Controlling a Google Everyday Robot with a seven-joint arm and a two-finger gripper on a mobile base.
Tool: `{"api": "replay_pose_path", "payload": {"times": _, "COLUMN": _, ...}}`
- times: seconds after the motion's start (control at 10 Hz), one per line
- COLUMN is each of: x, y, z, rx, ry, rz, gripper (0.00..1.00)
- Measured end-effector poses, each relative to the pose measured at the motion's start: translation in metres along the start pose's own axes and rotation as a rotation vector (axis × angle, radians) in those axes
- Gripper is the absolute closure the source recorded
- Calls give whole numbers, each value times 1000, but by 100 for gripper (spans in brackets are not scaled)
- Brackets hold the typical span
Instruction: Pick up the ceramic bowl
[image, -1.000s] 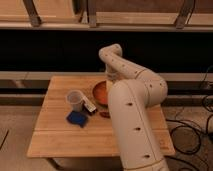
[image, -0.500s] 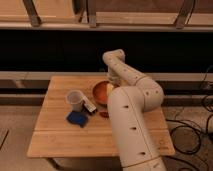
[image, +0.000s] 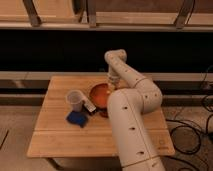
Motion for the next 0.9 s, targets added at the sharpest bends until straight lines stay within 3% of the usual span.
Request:
{"api": "replay_pose_path", "payload": {"times": 0.2, "x": 5, "y": 5, "z": -29, "rx": -47, "ry": 11, "rz": -18, "gripper": 99}}
{"api": "replay_pose_path", "payload": {"times": 0.6, "x": 20, "y": -2, "z": -87, "rx": -146, "ry": 25, "rz": -68, "gripper": 100}}
{"api": "replay_pose_path", "payload": {"times": 0.9, "x": 25, "y": -13, "z": -116, "rx": -178, "ry": 77, "rz": -59, "gripper": 100}}
